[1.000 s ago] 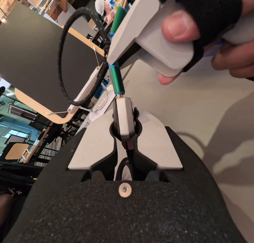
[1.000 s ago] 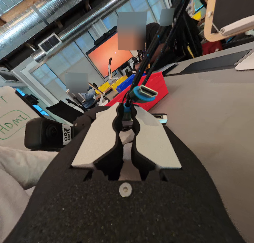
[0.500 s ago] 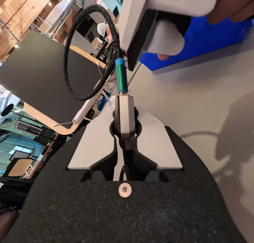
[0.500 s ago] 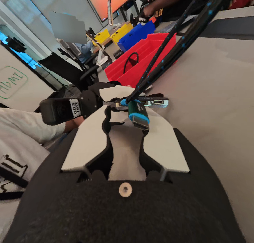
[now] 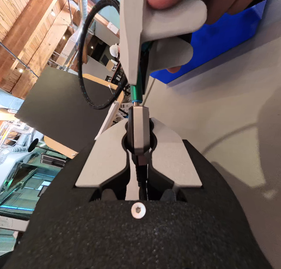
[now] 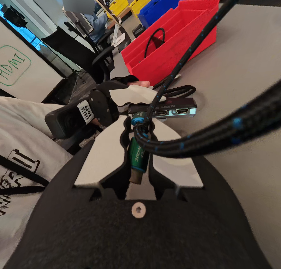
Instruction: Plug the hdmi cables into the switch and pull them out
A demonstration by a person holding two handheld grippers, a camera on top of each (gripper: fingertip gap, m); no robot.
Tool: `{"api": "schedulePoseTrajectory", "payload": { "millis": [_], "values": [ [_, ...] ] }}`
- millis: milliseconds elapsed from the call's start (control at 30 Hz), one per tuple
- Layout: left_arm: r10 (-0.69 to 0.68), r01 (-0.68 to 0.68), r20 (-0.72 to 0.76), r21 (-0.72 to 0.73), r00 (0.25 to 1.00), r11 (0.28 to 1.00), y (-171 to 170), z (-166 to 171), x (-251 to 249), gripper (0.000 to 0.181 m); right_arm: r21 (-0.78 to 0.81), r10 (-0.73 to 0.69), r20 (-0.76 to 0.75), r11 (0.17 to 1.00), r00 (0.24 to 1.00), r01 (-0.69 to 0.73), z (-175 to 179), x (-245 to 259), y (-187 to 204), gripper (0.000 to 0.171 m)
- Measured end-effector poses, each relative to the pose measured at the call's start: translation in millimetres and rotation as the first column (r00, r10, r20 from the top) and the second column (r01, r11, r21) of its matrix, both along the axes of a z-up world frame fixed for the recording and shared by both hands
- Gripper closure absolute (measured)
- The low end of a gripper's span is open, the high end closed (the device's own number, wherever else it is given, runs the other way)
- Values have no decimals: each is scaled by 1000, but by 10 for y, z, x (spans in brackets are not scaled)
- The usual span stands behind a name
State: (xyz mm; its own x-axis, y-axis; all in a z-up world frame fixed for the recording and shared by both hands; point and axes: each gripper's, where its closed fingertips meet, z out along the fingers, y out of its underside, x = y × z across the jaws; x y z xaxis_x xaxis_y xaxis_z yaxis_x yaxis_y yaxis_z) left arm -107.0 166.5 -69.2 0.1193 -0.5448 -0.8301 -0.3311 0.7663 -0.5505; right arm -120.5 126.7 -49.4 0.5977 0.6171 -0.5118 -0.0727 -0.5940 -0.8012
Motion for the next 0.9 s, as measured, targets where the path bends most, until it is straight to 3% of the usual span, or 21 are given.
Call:
{"api": "schedulePoseTrajectory", "payload": {
  "millis": [400, 467, 567, 667, 900],
  "values": [
    [-20, 20, 1, -27, 1000, 999, 26, 30, -35, 160, 69, 13, 143, 997, 990, -23, 7, 49, -57, 152],
    [-14, 14, 0, -11, 1000, 1000, 13, 28, -26, 160, 48, 30, 103, 998, 994, -35, 5, 52, -76, 152],
    [7, -7, 10, 54, 1000, 999, 5, 43, -34, 160, -3, 46, -88, 999, 995, -46, 44, -8, -76, 151],
    [11, -12, 15, 76, 1000, 997, 19, 54, -46, 160, 33, 20, -102, 999, 995, -16, 36, -23, -41, 150],
    [0, 0, 11, 18, 1000, 1000, -16, 44, -57, 160, 113, -3, 51, 994, 999, -3, 47, -48, -59, 151]
  ]
}}
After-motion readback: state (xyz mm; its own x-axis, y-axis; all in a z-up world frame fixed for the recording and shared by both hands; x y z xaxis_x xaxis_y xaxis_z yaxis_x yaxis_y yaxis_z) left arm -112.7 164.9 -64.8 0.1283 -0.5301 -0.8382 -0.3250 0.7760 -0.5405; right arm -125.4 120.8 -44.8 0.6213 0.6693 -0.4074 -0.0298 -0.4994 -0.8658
